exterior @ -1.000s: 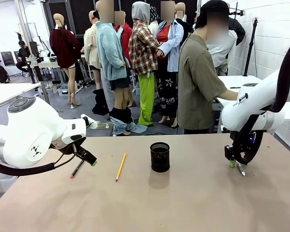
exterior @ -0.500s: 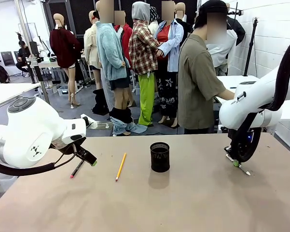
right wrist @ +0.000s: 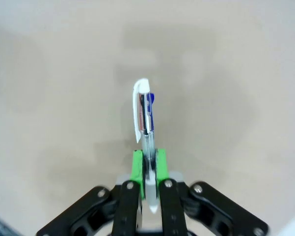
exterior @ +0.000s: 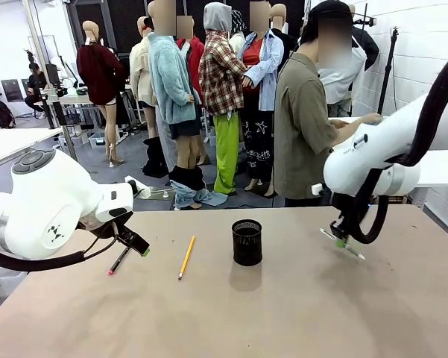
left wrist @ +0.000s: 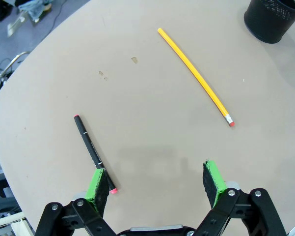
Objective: Place the pens into the pen holder.
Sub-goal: Pick up a writing instrument from the table and place it into the Pen holder.
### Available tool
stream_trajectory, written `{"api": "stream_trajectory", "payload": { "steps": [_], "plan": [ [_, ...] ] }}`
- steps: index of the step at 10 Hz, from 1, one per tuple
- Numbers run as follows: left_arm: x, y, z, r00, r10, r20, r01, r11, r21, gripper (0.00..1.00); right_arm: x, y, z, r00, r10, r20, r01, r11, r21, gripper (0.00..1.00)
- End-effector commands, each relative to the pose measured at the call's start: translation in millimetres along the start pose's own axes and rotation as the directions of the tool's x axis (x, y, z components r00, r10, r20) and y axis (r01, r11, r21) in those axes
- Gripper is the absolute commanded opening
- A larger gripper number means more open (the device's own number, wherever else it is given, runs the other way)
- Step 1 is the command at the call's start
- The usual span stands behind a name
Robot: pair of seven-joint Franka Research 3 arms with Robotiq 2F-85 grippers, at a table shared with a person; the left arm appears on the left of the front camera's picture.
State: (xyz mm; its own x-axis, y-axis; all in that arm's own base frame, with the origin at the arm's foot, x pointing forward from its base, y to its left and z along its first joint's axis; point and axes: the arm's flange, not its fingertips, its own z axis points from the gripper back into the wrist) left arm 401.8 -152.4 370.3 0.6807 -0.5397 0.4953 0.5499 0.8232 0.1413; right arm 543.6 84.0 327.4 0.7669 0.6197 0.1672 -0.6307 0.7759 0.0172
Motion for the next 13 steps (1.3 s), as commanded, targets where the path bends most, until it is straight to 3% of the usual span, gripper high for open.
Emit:
{"api": "stream_trajectory", "payload": {
  "steps": [1, 2, 4, 7, 8, 10, 12, 13],
  "plan": [
    [0, 2, 1, 1.000, 0.004, 0.002, -0.004, 1.000, 0.000, 1.00, -16, 16, 22, 0.964, 0.184, 0.192, -0.210, 0.969, 0.127, 0.00],
    [0, 2, 1, 1.000, 0.004, 0.002, -0.004, 1.000, 0.000, 1.00, -12, 25, 35, 0.932, 0.228, 0.281, -0.277, 0.949, 0.148, 0.00],
    [0, 2, 1, 1.000, 0.004, 0.002, -0.004, 1.000, 0.000, 1.00, -4, 46, 59, 0.759, 0.304, 0.575, -0.468, 0.870, 0.157, 0.00],
    [0, 2, 1, 1.000, 0.004, 0.002, -0.004, 1.000, 0.000, 1.00, 26, 78, 69, 0.627, 0.260, 0.735, -0.542, 0.823, 0.171, 0.00],
    [0, 2, 1, 1.000, 0.004, 0.002, -0.004, 1.000, 0.000, 1.00, 34, 92, 70, 0.556, 0.244, 0.794, -0.582, 0.797, 0.163, 0.00],
    [0, 2, 1, 1.000, 0.004, 0.002, -0.004, 1.000, 0.000, 1.00, 62, 114, 56, 0.518, 0.233, 0.823, -0.647, 0.736, 0.199, 0.00],
    [0, 2, 1, 1.000, 0.004, 0.002, -0.004, 1.000, 0.000, 1.00, 79, 122, 44, 0.473, 0.215, 0.854, -0.677, 0.709, 0.196, 0.00],
    [0, 2, 1, 1.000, 0.004, 0.002, -0.004, 1.000, 0.000, 1.00, 84, 128, 38, 0.476, 0.225, 0.850, -0.685, 0.701, 0.197, 0.00]
  ]
}}
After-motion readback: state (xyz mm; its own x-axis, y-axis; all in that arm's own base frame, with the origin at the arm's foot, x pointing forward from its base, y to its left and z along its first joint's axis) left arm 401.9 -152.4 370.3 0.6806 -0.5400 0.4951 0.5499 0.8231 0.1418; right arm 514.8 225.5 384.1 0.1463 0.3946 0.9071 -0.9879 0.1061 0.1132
